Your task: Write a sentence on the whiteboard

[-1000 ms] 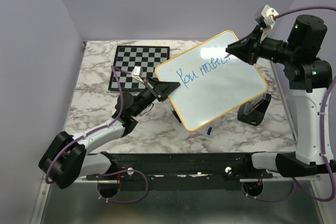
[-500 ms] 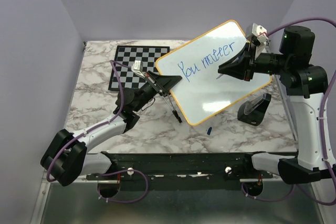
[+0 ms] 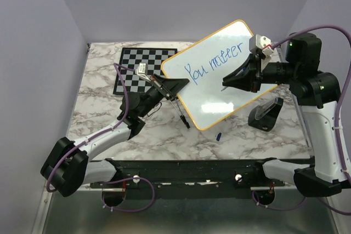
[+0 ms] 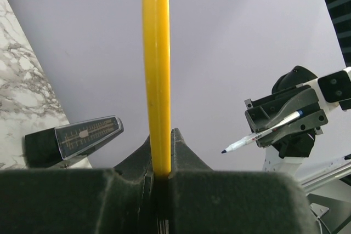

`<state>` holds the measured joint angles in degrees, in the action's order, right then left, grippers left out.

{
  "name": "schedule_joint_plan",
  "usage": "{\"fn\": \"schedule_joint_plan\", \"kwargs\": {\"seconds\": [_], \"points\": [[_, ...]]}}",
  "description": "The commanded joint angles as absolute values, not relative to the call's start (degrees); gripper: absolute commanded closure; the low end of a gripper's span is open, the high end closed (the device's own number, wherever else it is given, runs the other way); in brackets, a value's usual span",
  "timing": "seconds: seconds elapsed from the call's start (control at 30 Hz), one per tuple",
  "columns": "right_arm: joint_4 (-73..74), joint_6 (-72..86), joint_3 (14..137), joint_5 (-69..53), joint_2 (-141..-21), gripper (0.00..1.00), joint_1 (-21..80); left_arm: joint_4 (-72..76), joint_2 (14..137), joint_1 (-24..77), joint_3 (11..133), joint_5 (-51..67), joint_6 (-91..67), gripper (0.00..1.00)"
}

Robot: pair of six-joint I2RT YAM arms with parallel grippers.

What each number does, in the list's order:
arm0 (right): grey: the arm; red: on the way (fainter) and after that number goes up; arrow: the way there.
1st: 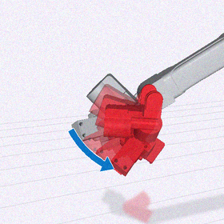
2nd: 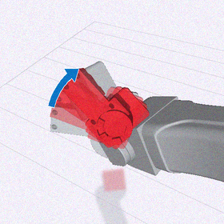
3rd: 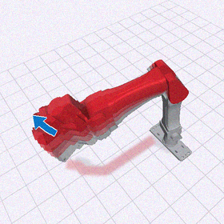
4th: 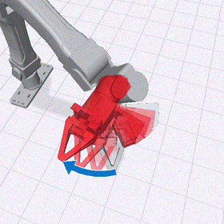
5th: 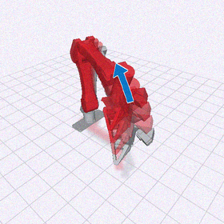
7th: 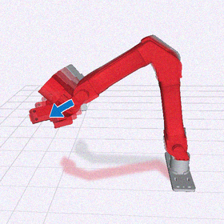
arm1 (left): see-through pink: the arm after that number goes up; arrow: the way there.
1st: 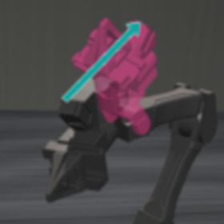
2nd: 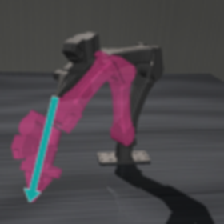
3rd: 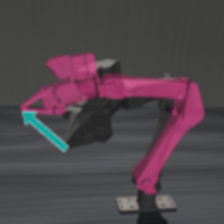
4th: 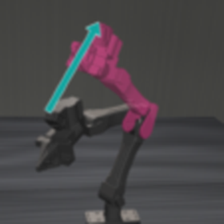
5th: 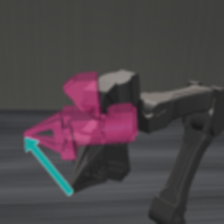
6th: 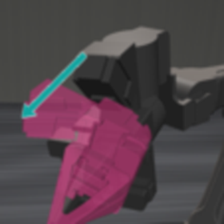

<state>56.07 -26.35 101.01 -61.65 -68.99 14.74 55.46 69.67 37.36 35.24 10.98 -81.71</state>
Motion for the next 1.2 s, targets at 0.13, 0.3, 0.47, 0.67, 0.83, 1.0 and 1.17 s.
{"fn": "schedule_joint_plan", "kwargs": {"seconds": [0.13, 0.3, 0.47, 0.67, 0.83, 1.0, 1.17], "points": [[57.83, -28.56, 100.90, -59.94, -69.17, 1.00, 17.14, 63.64, 64.78, 39.46, 37.97, 6.60, -82.44, 1.00], [58.01, -28.92, 100.63, -59.33, -69.26, 0.99, 18.72, 62.23, 63.37, 40.34, 37.44, 5.54, -81.13, 1.00], [58.01, -29.27, 100.37, -58.36, -69.26, 0.99, 19.34, 61.79, 63.02, 40.61, 37.18, 5.10, -80.86, 1.00], [58.09, -29.44, 100.46, -57.13, -69.08, 0.99, 19.51, 61.96, 62.93, 40.87, 36.65, 4.13, -81.03, 1.00], [57.57, -29.62, 100.11, -55.29, -68.73, 1.00, 19.51, 62.05, 62.84, 40.96, 36.30, 3.61, -81.12, 1.00], [56.69, -29.18, 99.84, -54.05, -68.73, 0.99, 19.60, 61.79, 62.93, 40.96, 36.21, 3.16, -81.21, 1.00], [55.02, -27.25, 99.93, -52.74, -69.17, 0.99, 21.52, 60.82, 63.37, 41.40, 37.00, 2.38, -81.21, 1.00]]}}
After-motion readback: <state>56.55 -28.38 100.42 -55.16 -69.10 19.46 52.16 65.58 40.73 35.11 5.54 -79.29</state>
